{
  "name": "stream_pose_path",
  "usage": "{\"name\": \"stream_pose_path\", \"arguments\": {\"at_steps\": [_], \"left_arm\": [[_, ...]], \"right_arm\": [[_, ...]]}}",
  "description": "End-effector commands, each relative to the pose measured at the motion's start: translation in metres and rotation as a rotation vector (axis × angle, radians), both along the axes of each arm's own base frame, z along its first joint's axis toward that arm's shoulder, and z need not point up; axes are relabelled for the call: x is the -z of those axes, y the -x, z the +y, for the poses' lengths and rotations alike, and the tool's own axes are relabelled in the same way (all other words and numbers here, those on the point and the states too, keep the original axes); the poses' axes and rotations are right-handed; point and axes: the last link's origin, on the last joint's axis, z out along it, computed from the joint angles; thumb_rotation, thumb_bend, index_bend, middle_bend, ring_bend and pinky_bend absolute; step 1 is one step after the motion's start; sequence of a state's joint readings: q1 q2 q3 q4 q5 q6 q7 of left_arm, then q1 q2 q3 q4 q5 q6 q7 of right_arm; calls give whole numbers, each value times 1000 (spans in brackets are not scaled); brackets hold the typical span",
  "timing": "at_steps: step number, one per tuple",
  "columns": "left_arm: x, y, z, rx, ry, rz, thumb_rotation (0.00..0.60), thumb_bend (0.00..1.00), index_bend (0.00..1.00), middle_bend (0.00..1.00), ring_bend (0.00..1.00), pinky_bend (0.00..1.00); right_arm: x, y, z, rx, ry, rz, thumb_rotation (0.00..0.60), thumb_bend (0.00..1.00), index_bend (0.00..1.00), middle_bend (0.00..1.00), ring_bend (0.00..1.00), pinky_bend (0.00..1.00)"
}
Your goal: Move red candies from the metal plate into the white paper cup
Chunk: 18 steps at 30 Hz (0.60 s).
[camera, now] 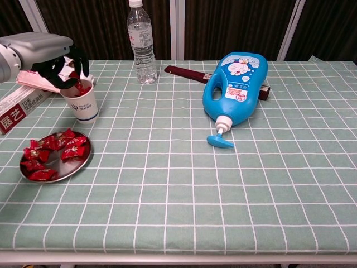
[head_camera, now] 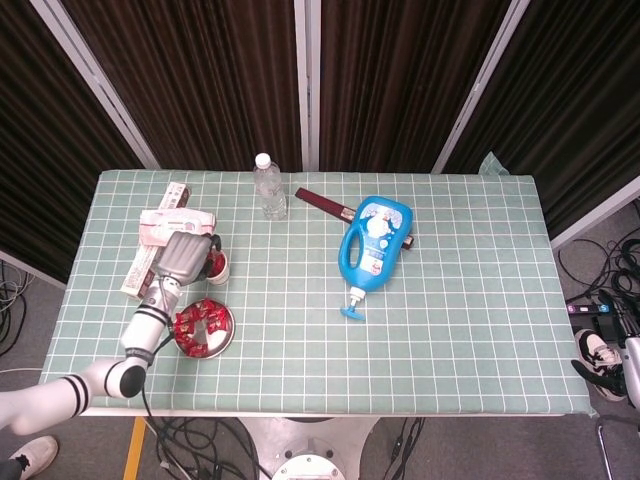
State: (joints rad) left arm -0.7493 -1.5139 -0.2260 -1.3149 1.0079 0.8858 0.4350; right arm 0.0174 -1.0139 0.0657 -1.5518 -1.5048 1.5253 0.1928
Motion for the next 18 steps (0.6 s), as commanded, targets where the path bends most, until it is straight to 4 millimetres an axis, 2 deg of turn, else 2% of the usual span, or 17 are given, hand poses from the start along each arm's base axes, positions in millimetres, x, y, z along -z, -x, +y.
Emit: {"name": "stream_pose_path", "arguments": {"at_steps": [1, 6, 9, 14, 18], "left_arm": [[-4, 2, -3, -12, 8, 17, 600, 464, 376, 461, 655, 1000], [-20, 9, -14, -37, -19, 4, 600, 429, 372, 458, 627, 1000], [-33, 17, -29, -39, -60, -32, 600, 394, 373, 458, 627, 1000], [-47, 41, -67, -20, -98, -64, 600, 353, 390, 469, 631, 1000], [-44, 61, -95, -45, -73, -69, 600, 345, 420, 485, 638, 1000]], "right_arm": [[0, 0, 1, -2, 1, -1, 600, 35, 67, 163, 85, 449], [-1, 0, 1, 0, 3, -2, 600, 35, 67, 163, 85, 450], [-1, 0, 1, -5, 4, -2, 600, 36, 67, 163, 85, 450], [0, 0, -1, -8, -2, -1, 600, 35, 67, 163, 85, 450], [2, -1, -3, -17, -9, -3, 600, 35, 67, 163, 85, 450]]}}
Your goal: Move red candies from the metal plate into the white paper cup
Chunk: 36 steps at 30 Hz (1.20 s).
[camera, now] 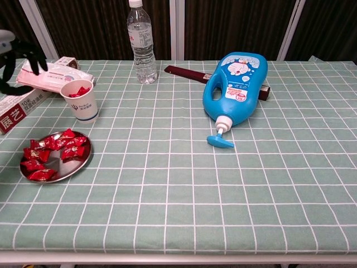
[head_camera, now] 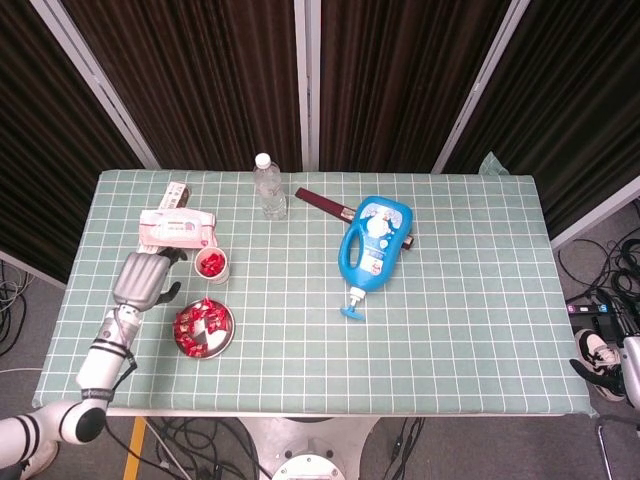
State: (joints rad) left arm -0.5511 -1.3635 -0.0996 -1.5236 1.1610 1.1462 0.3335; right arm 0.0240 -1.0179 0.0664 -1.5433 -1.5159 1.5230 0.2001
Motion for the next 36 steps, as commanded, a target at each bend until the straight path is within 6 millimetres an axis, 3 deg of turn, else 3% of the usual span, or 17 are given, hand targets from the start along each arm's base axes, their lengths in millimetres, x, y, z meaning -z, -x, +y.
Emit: {"name": "stream_pose_path", "arguments": {"at_steps": [1, 6, 17, 36], "left_arm": [[1, 19, -29, -28, 23, -17, 600, 344, 424, 487, 640, 1000], [26, 28, -45, -46, 103, 0, 600, 342, 428, 488, 641, 1000], [64, 23, -37, -40, 164, 57, 600, 307, 428, 488, 641, 1000], [85, 31, -35, -50, 164, 107, 600, 301, 499, 549, 649, 1000]], "right_arm": [[1, 0, -1, -3, -4, 0, 600, 35, 67, 163, 85, 450], [3, -4, -4, -21, -12, 0, 600, 35, 67, 163, 85, 450], [-1, -3, 1, -12, 1, 1, 600, 35, 67, 163, 85, 451], [0, -3, 0, -8, -3, 3, 600, 35, 67, 163, 85, 451]]}}
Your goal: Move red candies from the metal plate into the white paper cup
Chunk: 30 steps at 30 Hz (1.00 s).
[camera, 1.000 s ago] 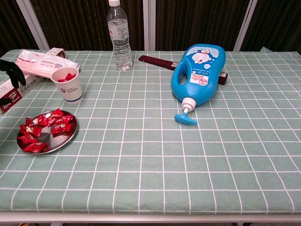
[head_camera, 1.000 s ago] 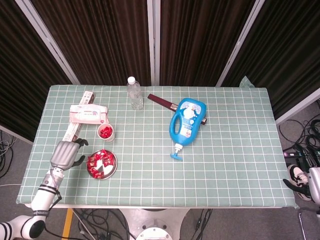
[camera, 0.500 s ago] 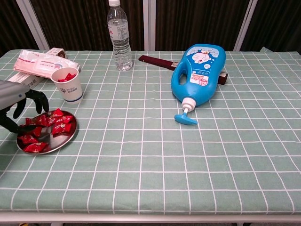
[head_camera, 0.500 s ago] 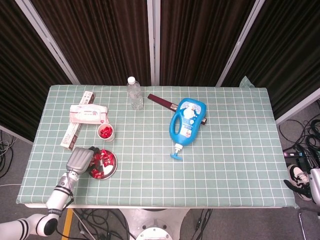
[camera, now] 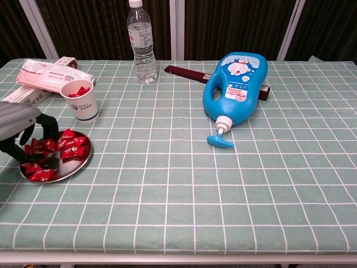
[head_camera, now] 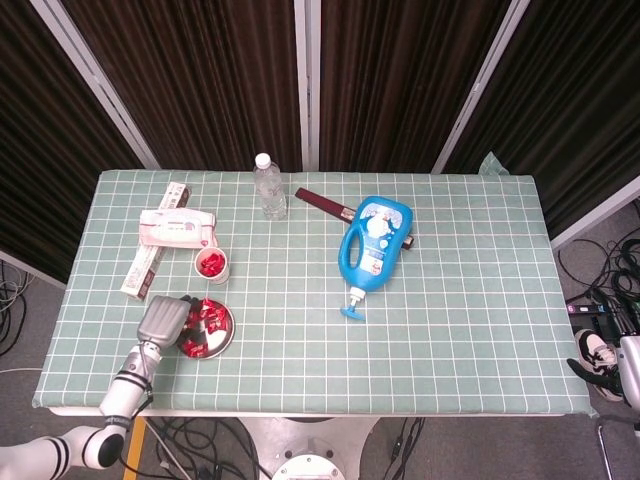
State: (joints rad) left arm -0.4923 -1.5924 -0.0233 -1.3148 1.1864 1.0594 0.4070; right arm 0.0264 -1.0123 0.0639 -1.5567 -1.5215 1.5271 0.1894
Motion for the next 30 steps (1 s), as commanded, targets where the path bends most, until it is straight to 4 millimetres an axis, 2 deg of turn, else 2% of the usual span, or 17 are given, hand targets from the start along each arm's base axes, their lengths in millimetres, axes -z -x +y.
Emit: {"name": "stream_pose_path", "arguments": {"at_steps": [1, 8, 15, 19, 24, 30], "left_arm": [[3, 2, 0, -3, 5, 4, 600, 301, 509, 557, 650, 1000], [6, 8, 2, -10, 12, 6, 600, 320, 568, 617, 677, 1000], [4, 8, 4, 13, -9, -34, 600, 444, 664, 714, 745, 1000], [-3, 5, 5, 25, -22, -59, 600, 460, 676, 728, 751, 1000], [-27, -15, 19, 55, -76, -136, 600, 460, 676, 728, 751, 1000], [-49, -55, 47, 138, -101, -192, 600, 459, 676, 728, 751, 1000]], "right_arm": [[0, 0, 0, 0, 0, 0, 600, 35, 67, 163, 85, 451], [0, -1, 1, -1, 1, 0, 600, 35, 67, 163, 85, 451], [-1, -1, 1, -2, 5, 0, 600, 35, 67, 163, 85, 452], [-1, -1, 2, -3, 5, -2, 600, 35, 67, 163, 85, 452], [-2, -1, 2, -5, 6, -3, 600, 34, 67, 163, 85, 453], [-1, 0, 1, -3, 5, -4, 600, 35, 67, 163, 85, 453]]}}
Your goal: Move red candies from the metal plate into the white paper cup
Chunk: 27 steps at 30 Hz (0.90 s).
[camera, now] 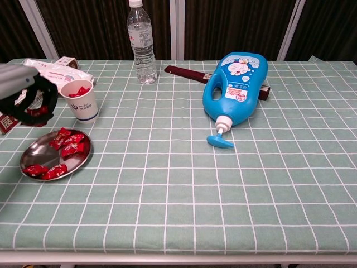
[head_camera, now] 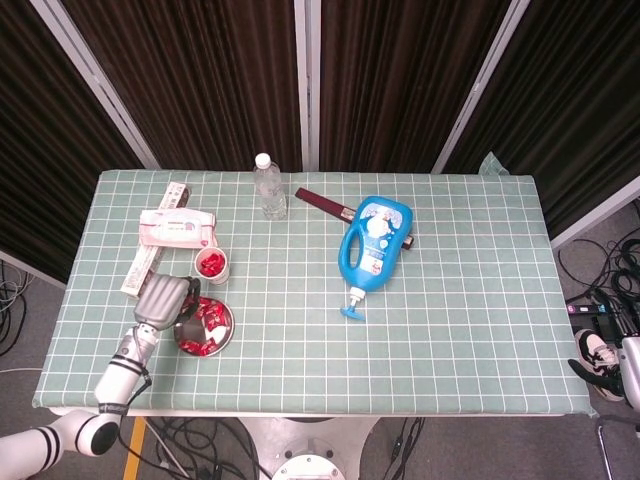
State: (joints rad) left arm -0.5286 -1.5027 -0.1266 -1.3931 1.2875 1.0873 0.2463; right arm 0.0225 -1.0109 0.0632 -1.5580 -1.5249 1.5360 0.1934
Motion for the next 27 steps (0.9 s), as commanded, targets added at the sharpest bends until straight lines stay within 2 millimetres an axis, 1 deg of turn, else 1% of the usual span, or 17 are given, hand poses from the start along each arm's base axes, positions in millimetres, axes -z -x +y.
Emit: {"name": "stream_pose_path", "arguments": {"at_steps": [1, 2, 6, 8, 12, 17, 23, 27], "left_arm": [[-10, -25, 20, 55, -11, -14, 600, 460, 676, 728, 751, 1000], [-10, -32, 27, 67, -8, -16, 600, 460, 676, 728, 751, 1000], [-5, -50, 51, 72, 8, -20, 600, 461, 675, 728, 751, 1000], [-1, -55, 63, 60, 18, -23, 600, 461, 675, 728, 751, 1000], [6, -58, 78, 33, 22, -21, 600, 461, 675, 727, 751, 1000], [12, -52, 84, 5, 27, -17, 600, 458, 675, 728, 751, 1000], [13, -44, 86, -14, 24, -24, 600, 457, 669, 717, 750, 1000], [14, -43, 87, -15, 25, -36, 600, 451, 661, 706, 748, 1000]], "right_arm": [[0, 0, 0, 0, 1, -1, 600, 34, 67, 163, 85, 453], [0, 1, 0, 2, 1, -1, 600, 34, 67, 163, 85, 453], [-1, 2, 1, 9, 4, -1, 600, 33, 67, 163, 85, 453], [-1, 4, 1, 16, 5, -1, 600, 34, 67, 163, 85, 453], [-3, 6, 2, 28, 11, -1, 600, 34, 68, 163, 85, 453], [-2, 8, 2, 39, 10, 1, 600, 34, 67, 163, 85, 454], [-1, 7, 0, 38, 5, 2, 600, 34, 67, 163, 85, 453], [-1, 7, 0, 37, 5, 2, 600, 34, 67, 163, 85, 454]]}}
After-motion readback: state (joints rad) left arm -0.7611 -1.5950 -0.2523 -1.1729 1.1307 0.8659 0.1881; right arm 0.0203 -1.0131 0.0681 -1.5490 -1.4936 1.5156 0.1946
